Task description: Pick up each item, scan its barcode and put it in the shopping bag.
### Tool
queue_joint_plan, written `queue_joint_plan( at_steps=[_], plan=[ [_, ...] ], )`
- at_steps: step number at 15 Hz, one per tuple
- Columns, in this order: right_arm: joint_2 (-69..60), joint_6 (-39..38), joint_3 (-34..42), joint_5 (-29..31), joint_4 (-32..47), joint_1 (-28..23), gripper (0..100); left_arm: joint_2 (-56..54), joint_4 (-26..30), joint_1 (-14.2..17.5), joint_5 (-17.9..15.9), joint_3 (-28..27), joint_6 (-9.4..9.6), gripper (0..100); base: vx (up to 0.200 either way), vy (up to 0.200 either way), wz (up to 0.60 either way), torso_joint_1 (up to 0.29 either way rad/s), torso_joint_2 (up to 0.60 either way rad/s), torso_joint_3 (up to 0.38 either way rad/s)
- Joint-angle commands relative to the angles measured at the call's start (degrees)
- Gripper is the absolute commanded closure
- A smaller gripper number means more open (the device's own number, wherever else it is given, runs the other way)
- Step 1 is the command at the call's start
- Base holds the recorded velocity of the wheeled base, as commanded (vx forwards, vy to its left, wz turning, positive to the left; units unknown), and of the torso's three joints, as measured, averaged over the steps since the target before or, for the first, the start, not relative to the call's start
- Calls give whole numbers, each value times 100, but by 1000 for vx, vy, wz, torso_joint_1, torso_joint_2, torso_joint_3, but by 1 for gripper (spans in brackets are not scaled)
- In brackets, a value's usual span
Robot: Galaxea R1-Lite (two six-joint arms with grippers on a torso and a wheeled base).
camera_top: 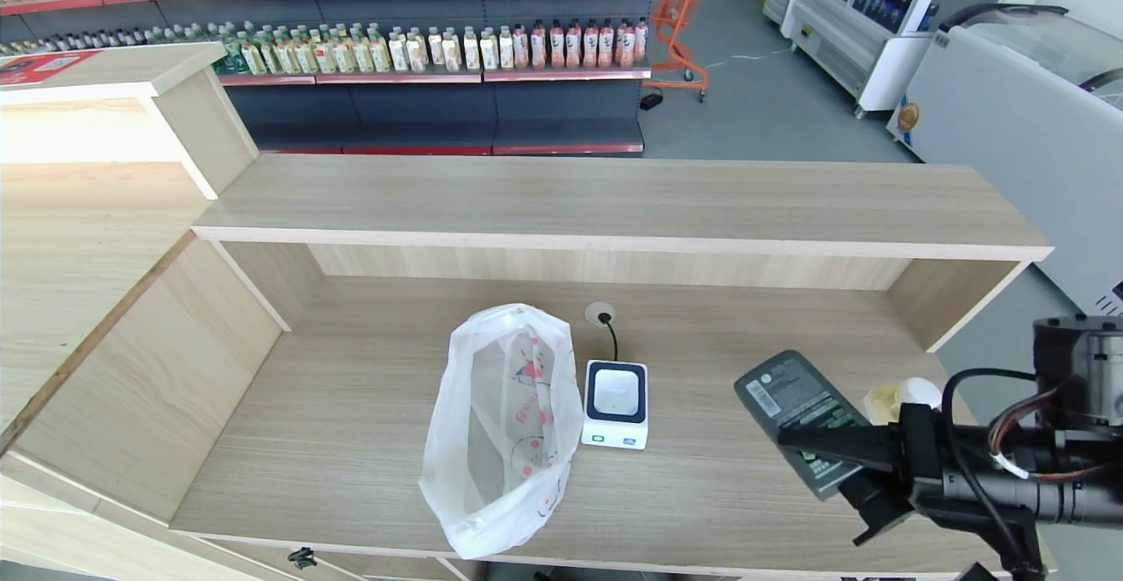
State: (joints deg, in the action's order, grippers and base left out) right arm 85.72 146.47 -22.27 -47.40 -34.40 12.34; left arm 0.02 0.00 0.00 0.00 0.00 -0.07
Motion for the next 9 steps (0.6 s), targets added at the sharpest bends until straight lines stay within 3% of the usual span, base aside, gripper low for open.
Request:
queue_joint_plan(
  at_steps=[1,3,4,6,9],
  plan=[
    [261,1393,-5,-332,1041,586,100,-2,0,0,0,0,-1,0,0,0,0,0,0,0],
    [515,1595,-251,-543,1155,1254,100,-2,0,0,0,0,-1,0,0,0,0,0,0,0],
    [726,1622,-330,-947,1146,1429,100,-2,0,0,0,0,-1,0,0,0,0,0,0,0],
    [999,1666,-436,-1483,1120,1570,100,-2,0,0,0,0,-1,0,0,0,0,0,0,0],
    [1263,1674,-471,-1527,1094,1535,100,-2,0,0,0,0,-1,0,0,0,0,0,0,0]
  ],
)
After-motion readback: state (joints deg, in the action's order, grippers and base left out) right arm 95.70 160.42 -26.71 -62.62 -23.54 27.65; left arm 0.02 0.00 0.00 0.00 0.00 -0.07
